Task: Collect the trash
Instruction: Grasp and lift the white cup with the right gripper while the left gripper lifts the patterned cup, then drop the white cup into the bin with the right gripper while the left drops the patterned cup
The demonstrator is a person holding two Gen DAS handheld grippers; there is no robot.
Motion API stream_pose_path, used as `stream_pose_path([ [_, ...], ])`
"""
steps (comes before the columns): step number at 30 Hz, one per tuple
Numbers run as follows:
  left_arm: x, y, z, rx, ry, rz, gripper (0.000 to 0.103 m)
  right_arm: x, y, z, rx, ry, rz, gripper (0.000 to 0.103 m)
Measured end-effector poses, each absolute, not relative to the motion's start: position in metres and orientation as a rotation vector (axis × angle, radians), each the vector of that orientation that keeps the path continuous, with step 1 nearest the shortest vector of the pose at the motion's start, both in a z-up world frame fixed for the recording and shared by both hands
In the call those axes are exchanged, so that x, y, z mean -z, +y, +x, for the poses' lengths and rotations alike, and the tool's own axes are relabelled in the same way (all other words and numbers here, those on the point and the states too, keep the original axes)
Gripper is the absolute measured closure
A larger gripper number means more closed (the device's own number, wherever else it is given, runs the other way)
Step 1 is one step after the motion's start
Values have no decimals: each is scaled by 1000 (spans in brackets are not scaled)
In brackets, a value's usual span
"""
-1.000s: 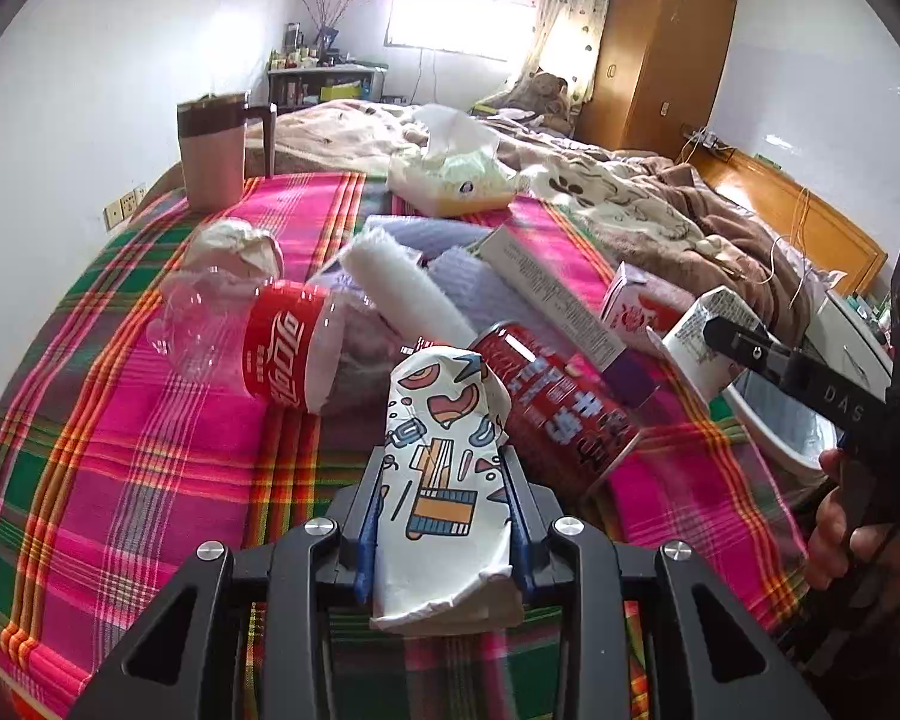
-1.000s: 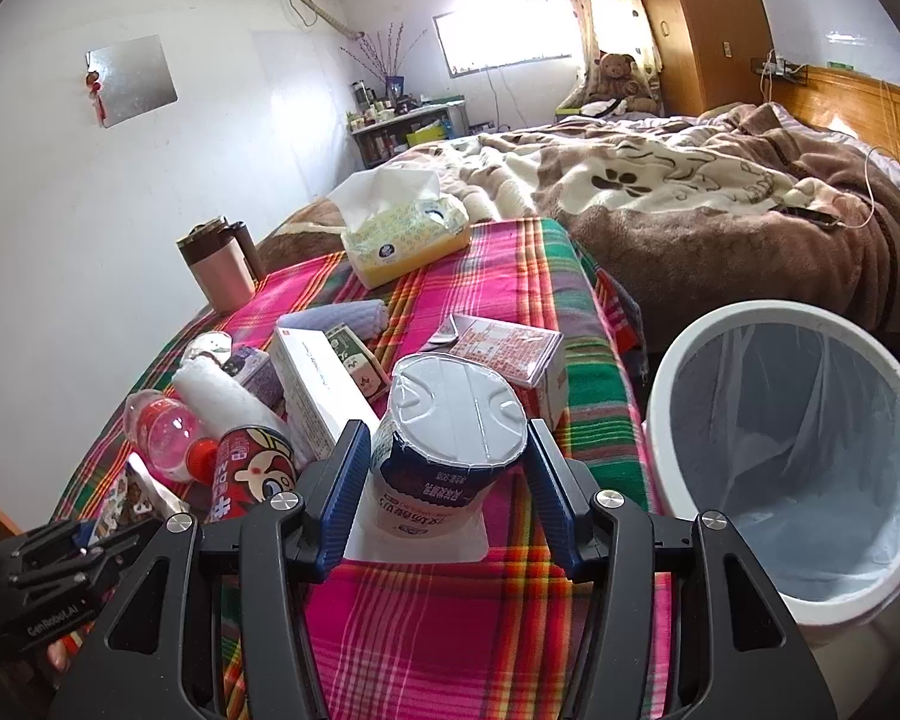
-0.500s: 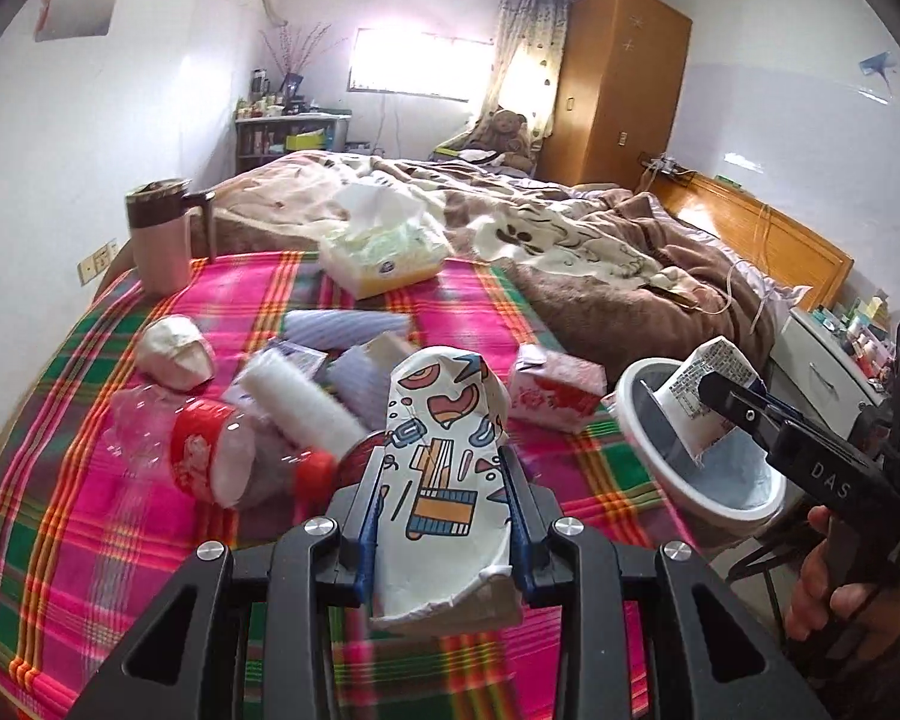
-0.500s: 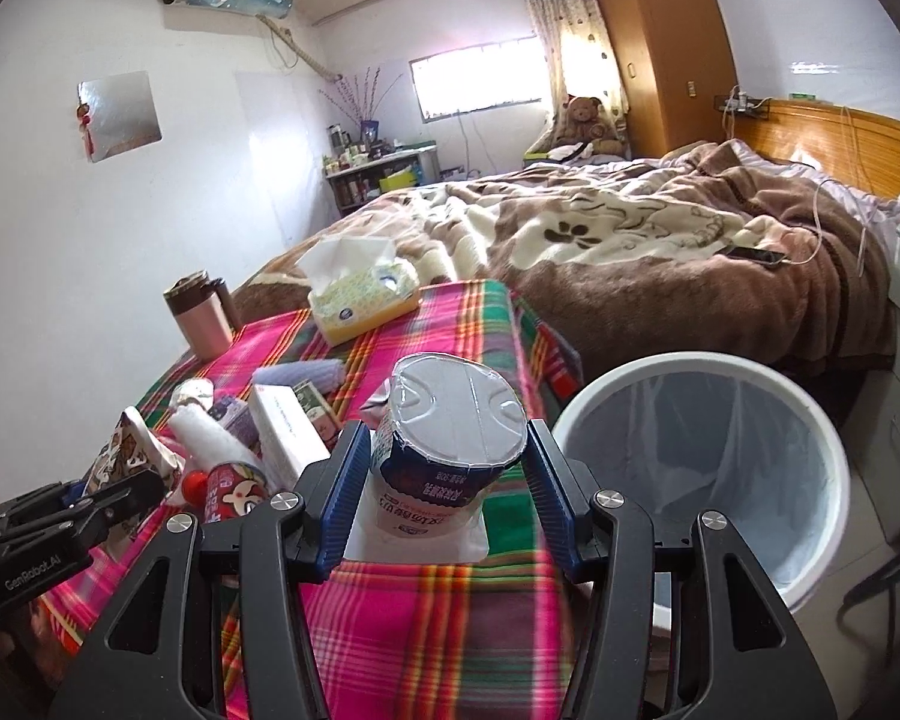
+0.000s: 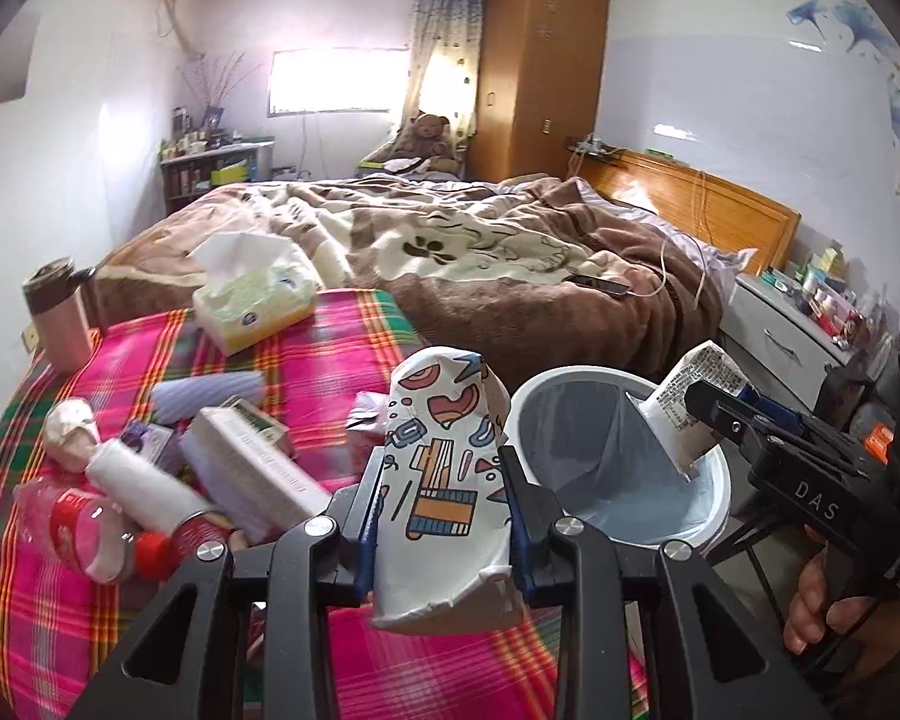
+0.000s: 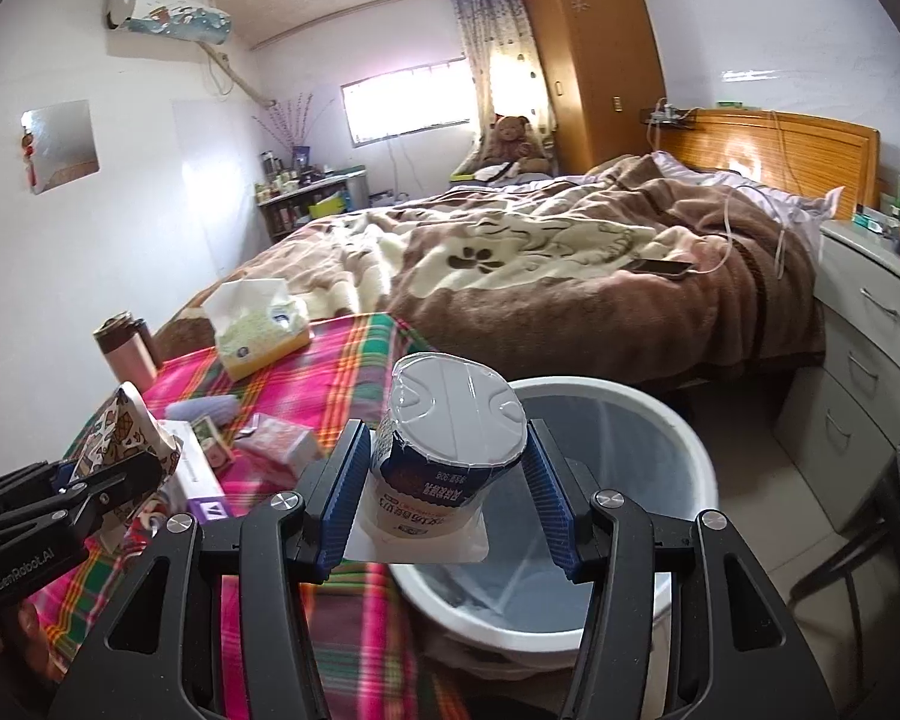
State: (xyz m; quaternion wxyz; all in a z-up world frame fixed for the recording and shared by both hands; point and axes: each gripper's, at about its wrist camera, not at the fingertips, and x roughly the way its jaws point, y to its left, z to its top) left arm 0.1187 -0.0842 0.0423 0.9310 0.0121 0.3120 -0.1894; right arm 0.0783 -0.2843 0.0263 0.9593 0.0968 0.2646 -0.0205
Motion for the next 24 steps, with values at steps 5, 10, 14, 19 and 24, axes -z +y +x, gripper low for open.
stream_pose_path([
  [5, -41, -119, 125, 442, 644, 40, 69, -23, -304, 77, 85, 546, 198, 49],
  [10, -35, -153, 131, 491, 665, 61, 69, -18, -321, 78, 122, 569, 200, 49],
  [14, -28, -174, 137, 507, 683, 78, 69, -13, -330, 83, 142, 592, 197, 49],
  [19, -19, -193, 146, 526, 708, 84, 69, -5, -342, 88, 157, 619, 193, 49],
  [24, -11, -210, 150, 544, 717, 102, 69, 2, -351, 92, 174, 649, 180, 49],
])
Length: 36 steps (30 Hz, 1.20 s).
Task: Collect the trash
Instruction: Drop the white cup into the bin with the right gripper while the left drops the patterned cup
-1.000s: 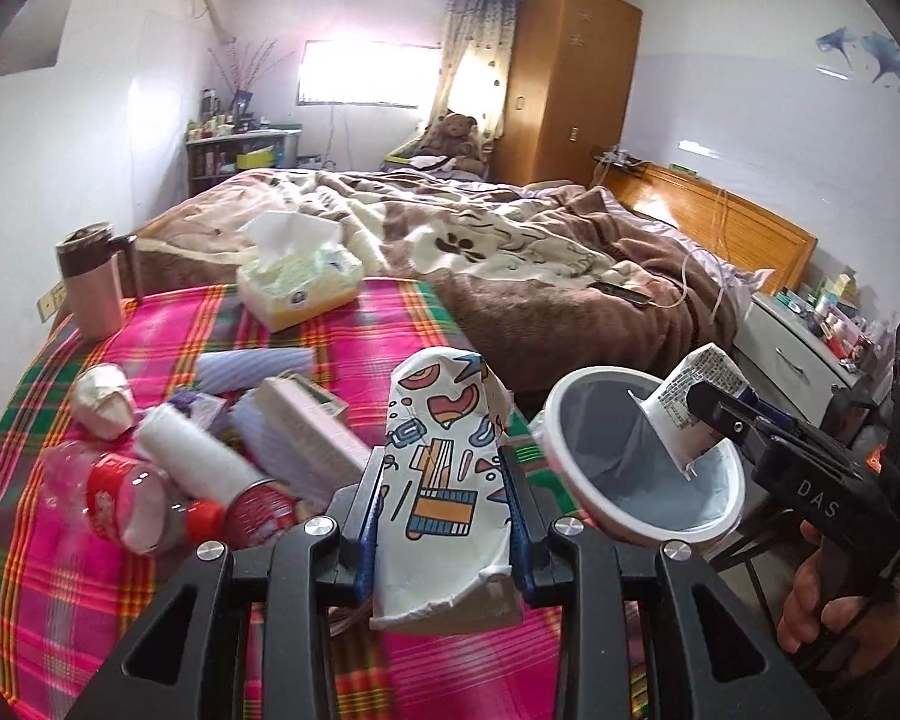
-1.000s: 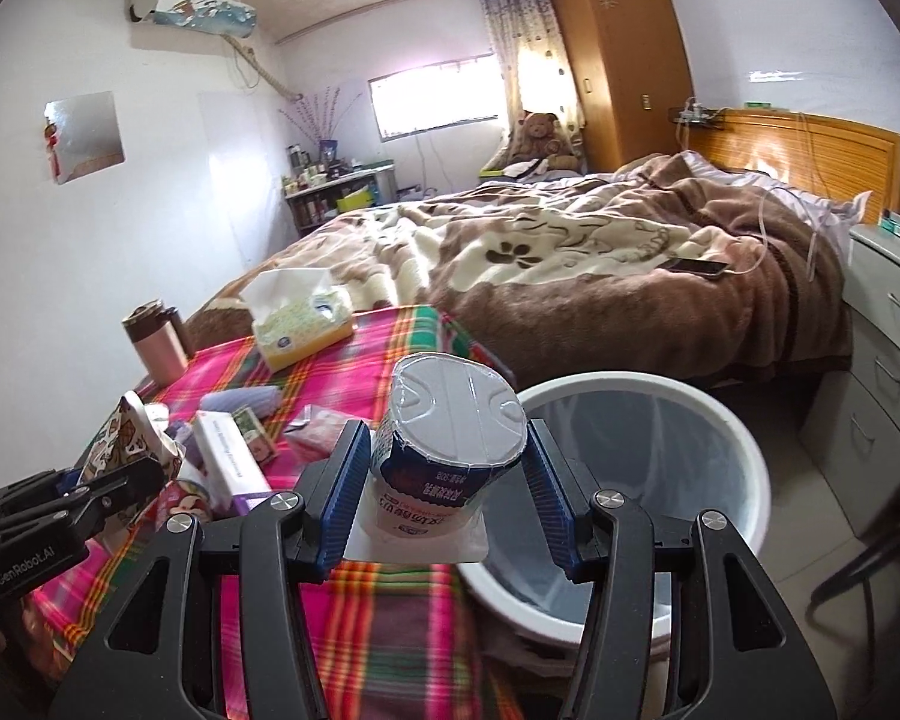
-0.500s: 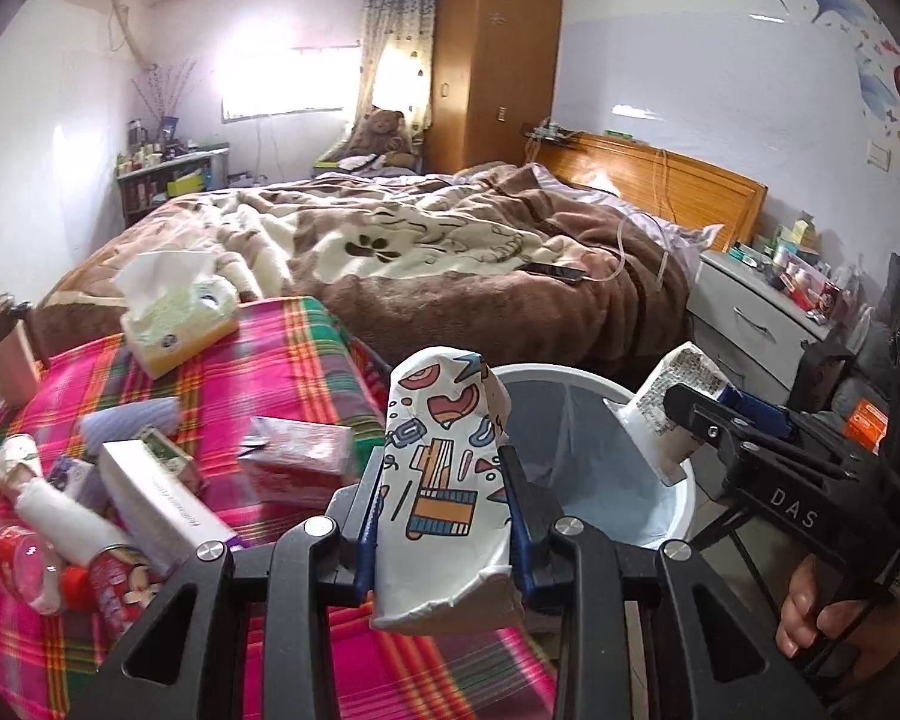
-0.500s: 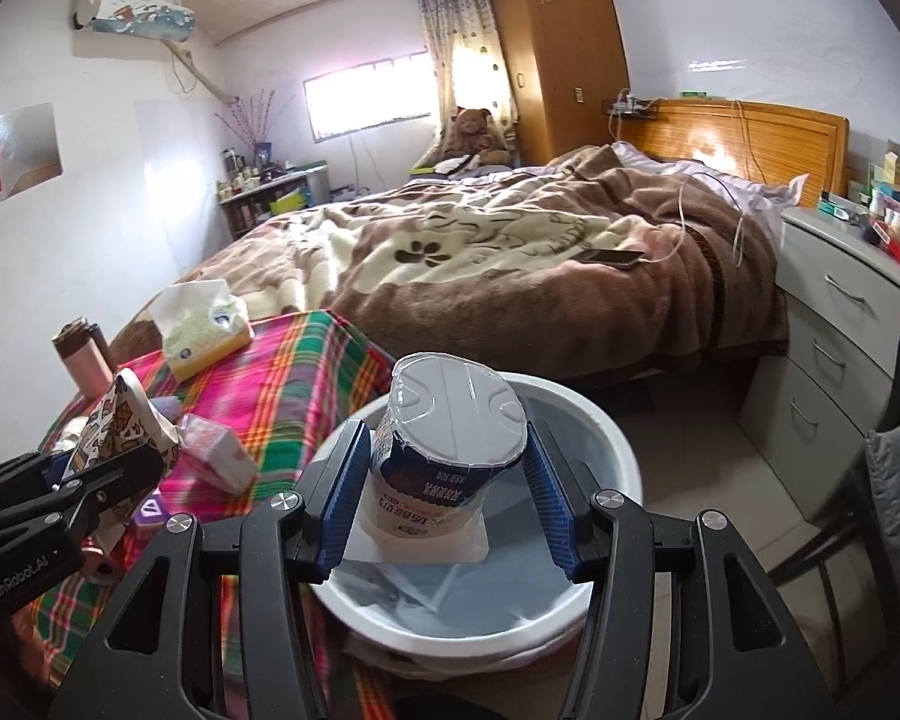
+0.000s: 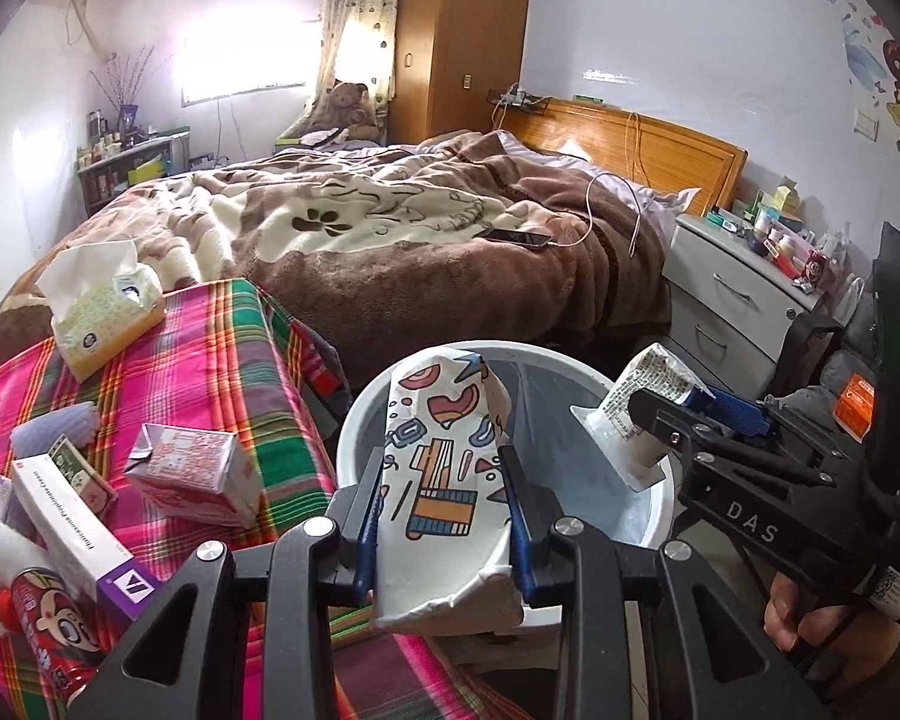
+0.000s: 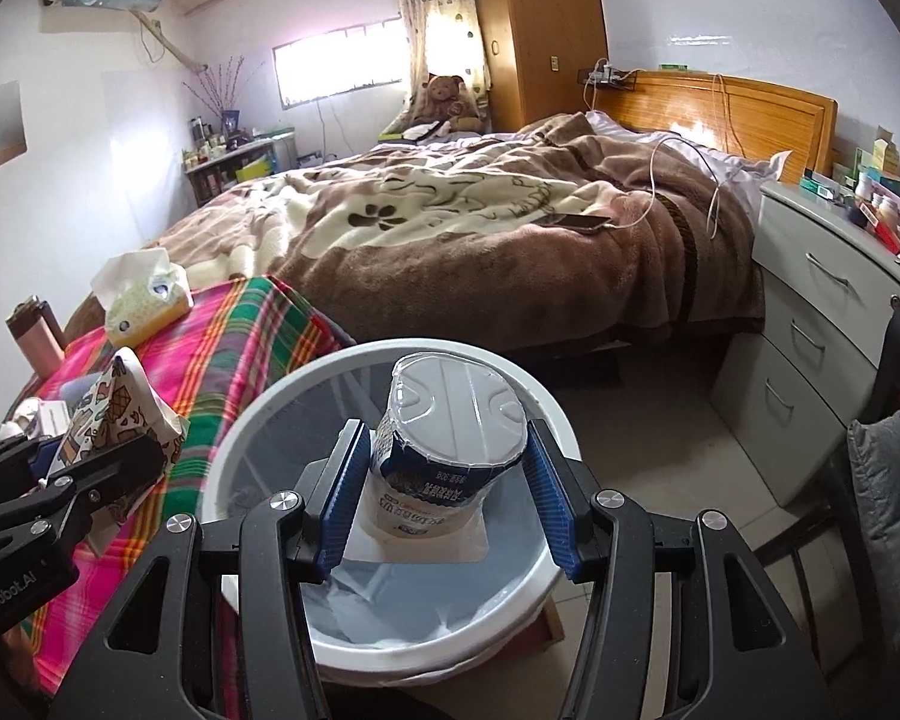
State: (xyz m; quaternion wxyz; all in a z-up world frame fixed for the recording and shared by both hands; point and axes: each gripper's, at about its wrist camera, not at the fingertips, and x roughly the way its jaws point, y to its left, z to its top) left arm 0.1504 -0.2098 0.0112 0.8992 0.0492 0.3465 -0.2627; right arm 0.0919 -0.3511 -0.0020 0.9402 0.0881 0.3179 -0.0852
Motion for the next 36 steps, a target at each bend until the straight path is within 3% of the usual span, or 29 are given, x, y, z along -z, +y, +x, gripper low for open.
stream_pose_path([
  [10, 9, -220, 173, 557, 797, 76, 68, 16, -359, 104, 204, 712, 148, 49],
  [12, 11, -220, 176, 552, 797, 80, 57, 18, -359, 105, 206, 726, 139, 48],
  [13, 12, -220, 177, 552, 800, 78, 56, 18, -359, 105, 203, 727, 142, 45],
  [14, 13, -219, 178, 554, 803, 71, 54, 19, -360, 105, 199, 728, 149, 36],
  [16, 14, -217, 179, 557, 806, 61, 50, 19, -361, 104, 199, 722, 161, 29],
  [36, -8, -157, 149, 438, 742, 39, 48, -4, -328, 94, 138, 635, 165, 29],
])
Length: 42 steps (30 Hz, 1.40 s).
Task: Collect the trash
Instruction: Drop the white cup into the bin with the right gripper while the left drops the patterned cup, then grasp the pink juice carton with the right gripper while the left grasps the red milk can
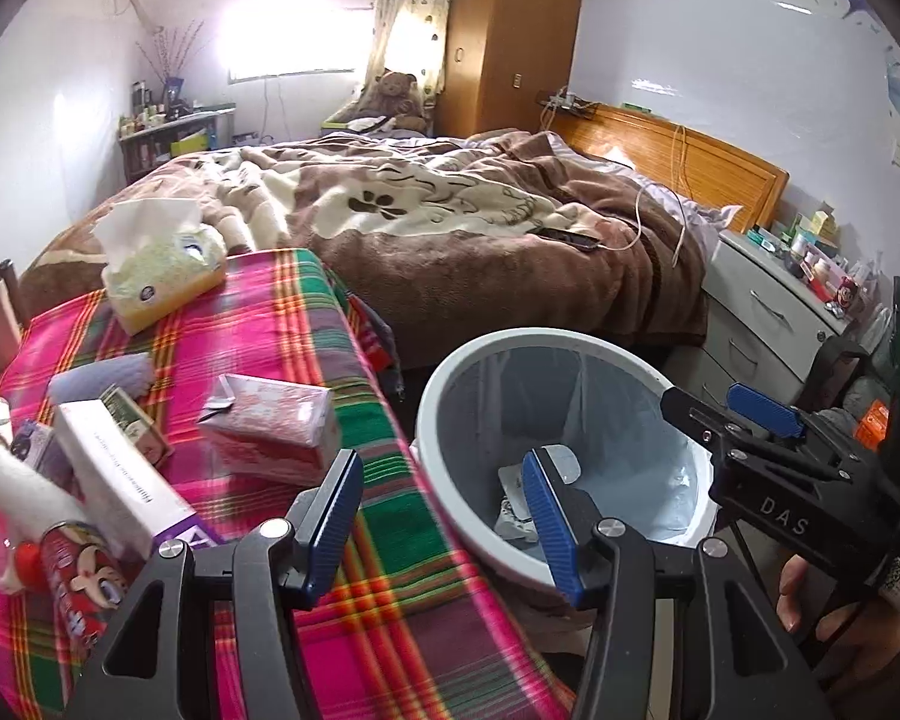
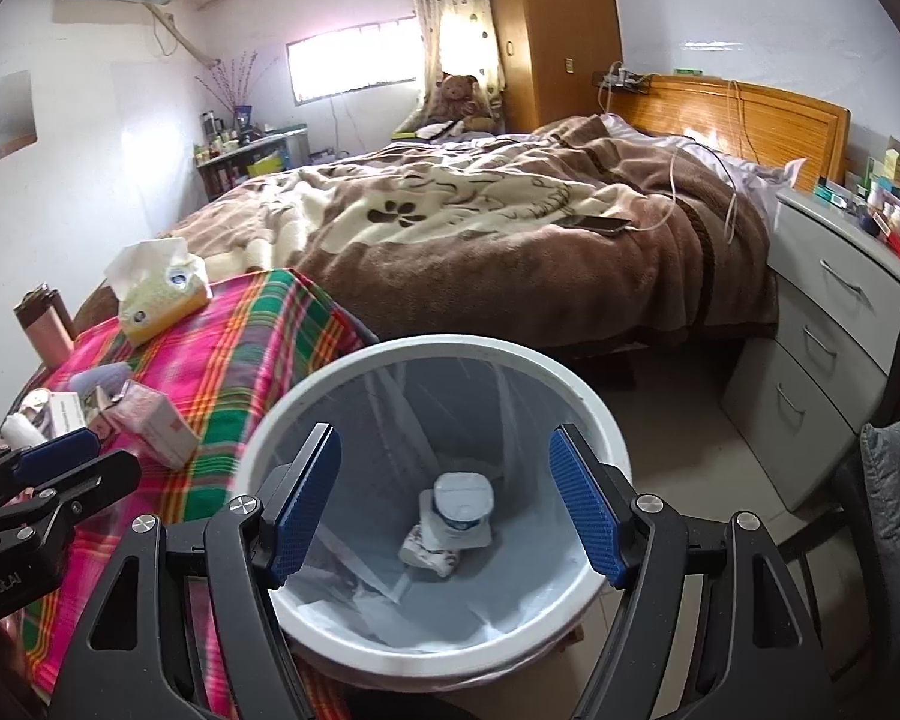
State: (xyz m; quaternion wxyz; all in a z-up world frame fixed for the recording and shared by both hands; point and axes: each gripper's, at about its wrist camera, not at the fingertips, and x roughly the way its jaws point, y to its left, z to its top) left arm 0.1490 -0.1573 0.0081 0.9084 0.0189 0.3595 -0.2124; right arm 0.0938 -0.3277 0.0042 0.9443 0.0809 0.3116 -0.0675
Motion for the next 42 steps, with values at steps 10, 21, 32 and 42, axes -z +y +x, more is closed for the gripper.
stream_pose_path([
  [10, -19, -108, 131, 341, 690, 31, 48, -11, -292, 94, 57, 600, 144, 29],
  [21, -15, -45, 126, 208, 701, -31, 39, -10, -248, 111, -74, 599, 97, 29],
  [32, 8, 10, 123, 70, 753, -95, 37, -1, -218, 137, -181, 637, 5, 29],
  [42, 27, 28, 134, 38, 811, -166, 32, 8, -202, 167, -262, 685, -24, 29],
])
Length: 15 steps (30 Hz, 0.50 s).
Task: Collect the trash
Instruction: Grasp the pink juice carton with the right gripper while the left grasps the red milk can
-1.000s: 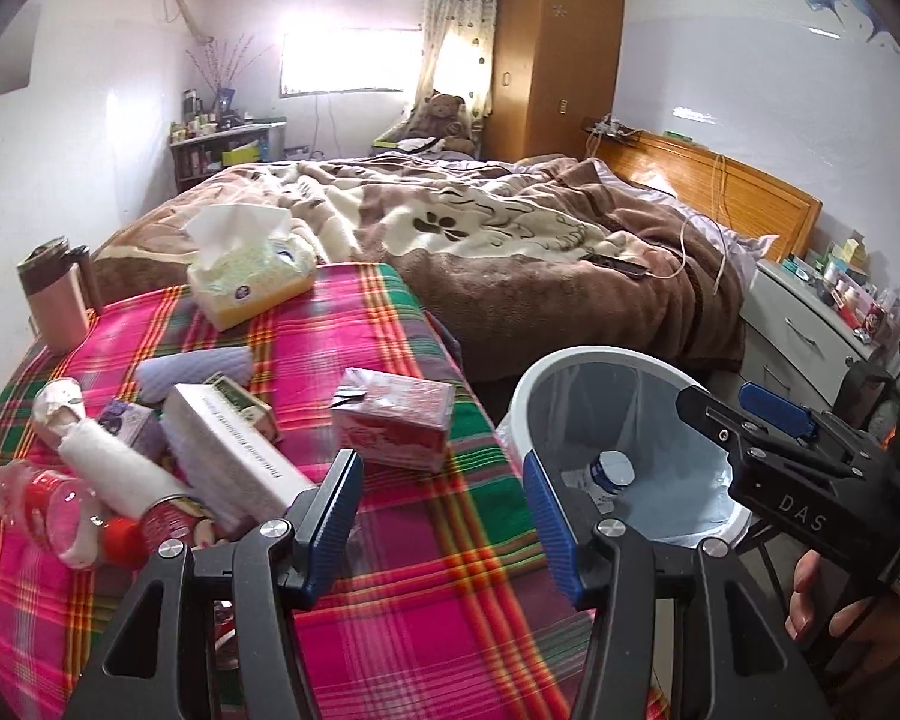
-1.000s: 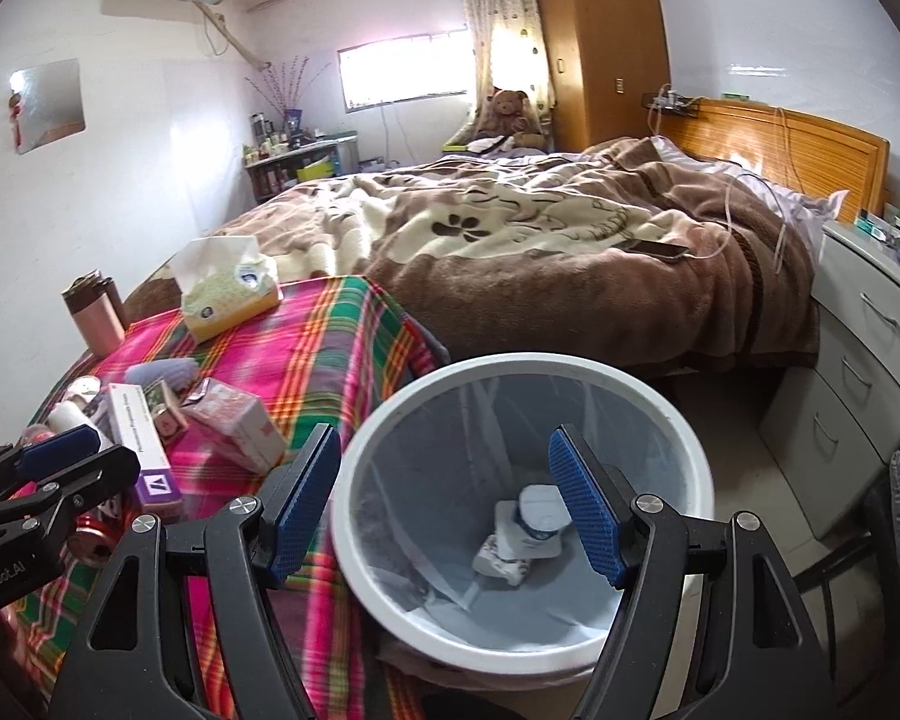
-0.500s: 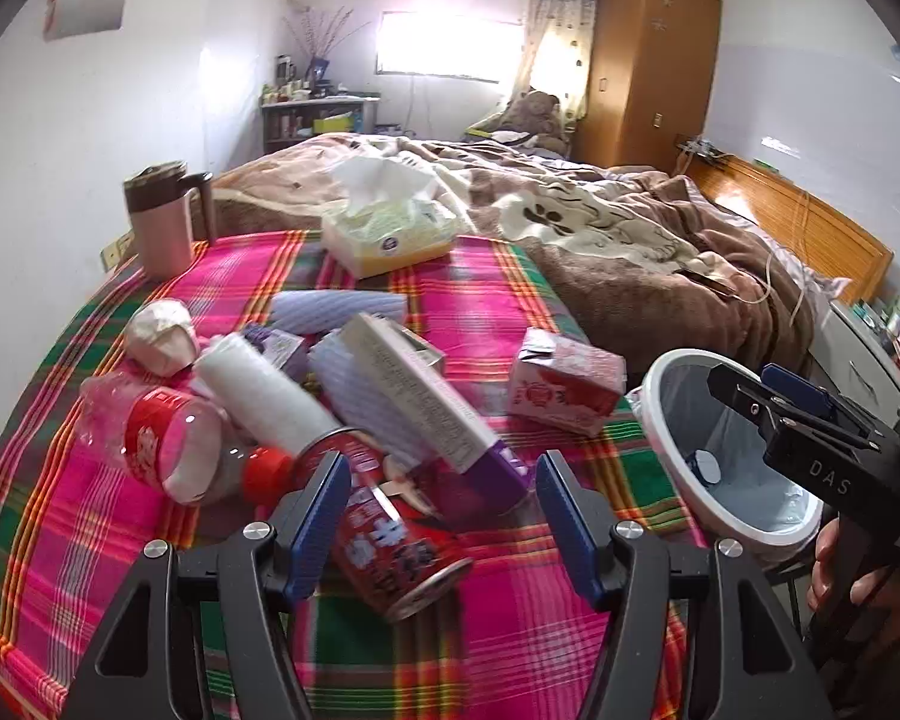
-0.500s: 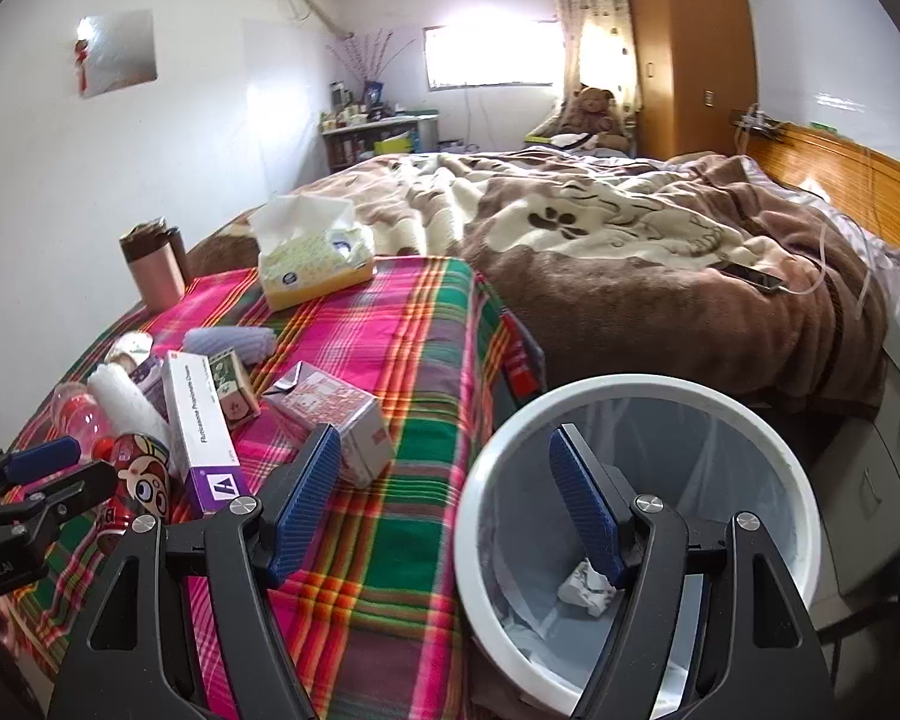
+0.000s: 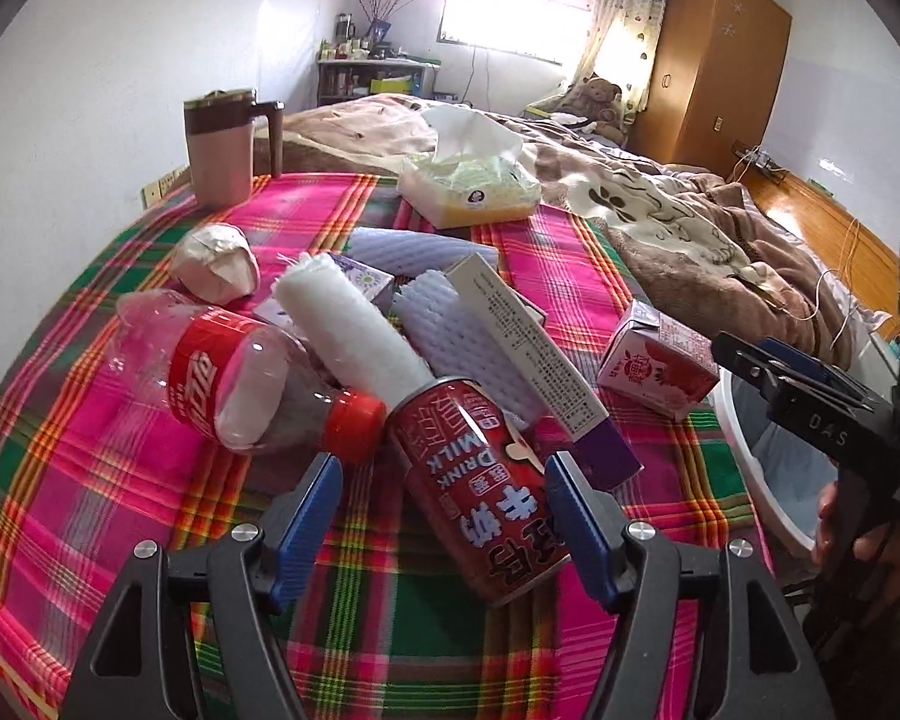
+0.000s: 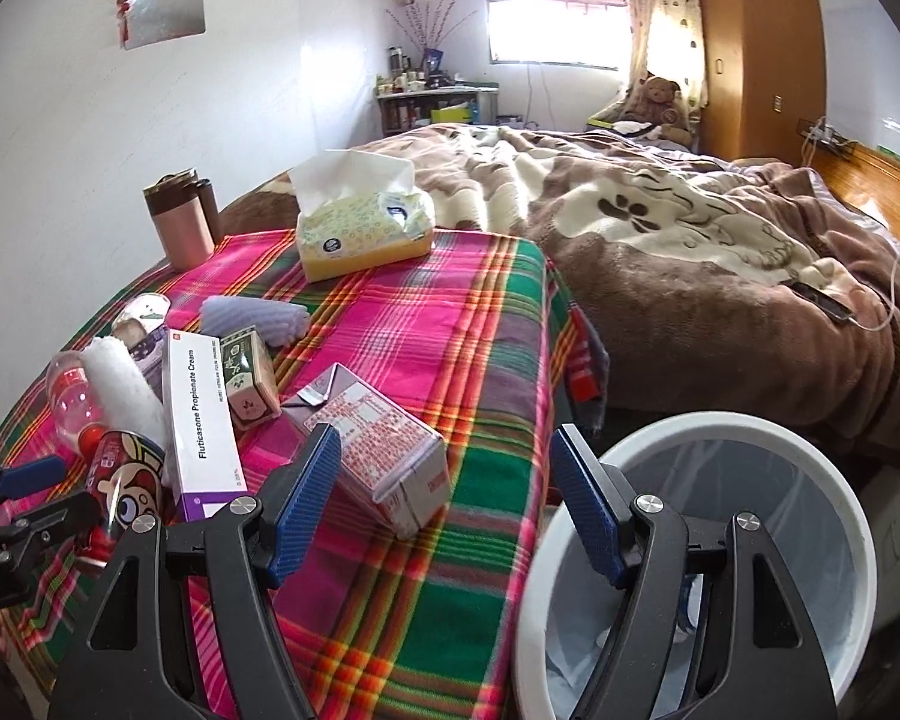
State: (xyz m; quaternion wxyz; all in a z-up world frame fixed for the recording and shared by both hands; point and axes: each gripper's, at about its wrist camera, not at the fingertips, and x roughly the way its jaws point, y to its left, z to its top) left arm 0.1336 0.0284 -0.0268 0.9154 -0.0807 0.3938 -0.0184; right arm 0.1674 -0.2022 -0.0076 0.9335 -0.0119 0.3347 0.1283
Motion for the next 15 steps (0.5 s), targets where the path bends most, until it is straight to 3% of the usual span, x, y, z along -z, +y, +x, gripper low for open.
stream_pose_path([
  [15, 45, 16, 155, 72, 889, -180, 31, 17, -188, 190, -469, 766, -28, 29],
])
